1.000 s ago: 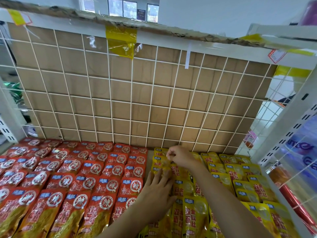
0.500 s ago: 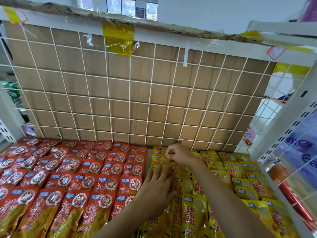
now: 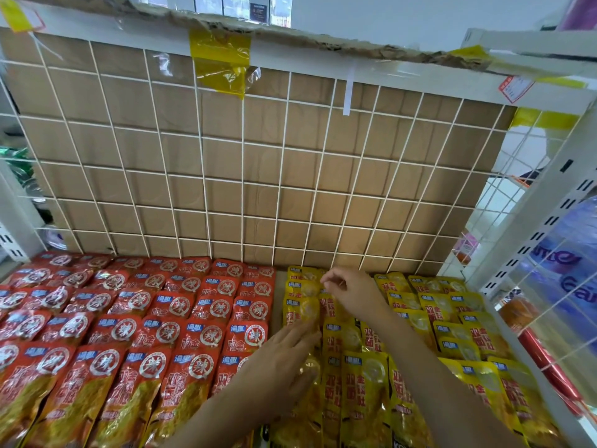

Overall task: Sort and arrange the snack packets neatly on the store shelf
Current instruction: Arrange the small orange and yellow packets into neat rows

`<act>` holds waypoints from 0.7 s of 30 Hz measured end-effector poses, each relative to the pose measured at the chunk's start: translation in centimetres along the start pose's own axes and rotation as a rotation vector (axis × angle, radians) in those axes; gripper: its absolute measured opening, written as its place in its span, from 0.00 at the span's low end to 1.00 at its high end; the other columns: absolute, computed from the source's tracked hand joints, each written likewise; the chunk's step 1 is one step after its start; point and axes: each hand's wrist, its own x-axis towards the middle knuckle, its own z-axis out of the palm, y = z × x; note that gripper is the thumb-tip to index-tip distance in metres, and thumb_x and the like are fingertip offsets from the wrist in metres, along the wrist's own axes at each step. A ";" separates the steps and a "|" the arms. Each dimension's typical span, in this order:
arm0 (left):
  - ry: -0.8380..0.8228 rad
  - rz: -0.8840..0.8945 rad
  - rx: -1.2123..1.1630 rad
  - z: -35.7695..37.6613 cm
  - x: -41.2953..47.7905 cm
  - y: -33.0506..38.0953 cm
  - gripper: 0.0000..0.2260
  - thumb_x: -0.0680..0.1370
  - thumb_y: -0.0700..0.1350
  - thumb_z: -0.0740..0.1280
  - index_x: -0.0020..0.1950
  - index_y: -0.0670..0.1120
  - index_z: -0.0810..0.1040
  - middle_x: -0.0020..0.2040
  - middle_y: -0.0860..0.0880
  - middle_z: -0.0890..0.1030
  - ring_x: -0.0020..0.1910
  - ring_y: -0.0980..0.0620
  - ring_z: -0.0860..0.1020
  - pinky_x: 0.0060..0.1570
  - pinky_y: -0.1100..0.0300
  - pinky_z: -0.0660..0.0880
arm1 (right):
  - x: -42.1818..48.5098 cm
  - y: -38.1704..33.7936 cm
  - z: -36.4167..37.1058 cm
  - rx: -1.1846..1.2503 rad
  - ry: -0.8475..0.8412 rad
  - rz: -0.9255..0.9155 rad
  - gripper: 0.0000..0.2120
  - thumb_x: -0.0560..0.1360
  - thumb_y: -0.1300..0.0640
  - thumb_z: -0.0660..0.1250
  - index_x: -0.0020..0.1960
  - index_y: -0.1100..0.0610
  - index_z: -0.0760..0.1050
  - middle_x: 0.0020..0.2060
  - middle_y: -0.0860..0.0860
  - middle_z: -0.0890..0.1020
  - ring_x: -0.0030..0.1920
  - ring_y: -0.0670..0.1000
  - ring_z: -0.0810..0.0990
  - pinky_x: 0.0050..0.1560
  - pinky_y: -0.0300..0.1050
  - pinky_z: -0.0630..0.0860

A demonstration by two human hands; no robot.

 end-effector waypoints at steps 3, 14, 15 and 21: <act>-0.040 0.045 0.079 0.6 -1.2 0.0 0.31 0.73 0.62 0.48 0.75 0.52 0.56 0.74 0.58 0.50 0.73 0.60 0.46 0.69 0.65 0.41 | -1.9 -0.6 0.1 -0.008 -0.070 -0.030 0.06 0.76 0.56 0.64 0.49 0.53 0.80 0.44 0.46 0.81 0.42 0.42 0.74 0.41 0.32 0.68; -0.048 0.078 0.315 3.2 -3.3 -0.4 0.27 0.77 0.65 0.45 0.65 0.53 0.73 0.66 0.52 0.75 0.65 0.55 0.72 0.60 0.56 0.71 | -4.5 -2.6 2.5 -0.054 -0.298 -0.039 0.06 0.73 0.52 0.69 0.47 0.53 0.79 0.39 0.44 0.77 0.41 0.43 0.75 0.40 0.35 0.71; -0.044 0.077 0.322 3.4 -3.4 -0.4 0.27 0.78 0.64 0.45 0.65 0.53 0.73 0.66 0.52 0.74 0.66 0.55 0.72 0.60 0.55 0.72 | -4.6 -2.7 2.6 -0.052 -0.302 -0.027 0.05 0.73 0.53 0.69 0.46 0.53 0.78 0.39 0.44 0.77 0.41 0.44 0.75 0.42 0.38 0.73; 0.021 0.096 0.315 3.5 -3.7 -0.2 0.25 0.74 0.65 0.52 0.65 0.53 0.68 0.66 0.53 0.75 0.65 0.55 0.72 0.59 0.54 0.73 | -4.7 -2.9 2.8 0.051 -0.308 0.044 0.07 0.72 0.55 0.70 0.39 0.51 0.72 0.35 0.43 0.75 0.37 0.42 0.73 0.38 0.34 0.69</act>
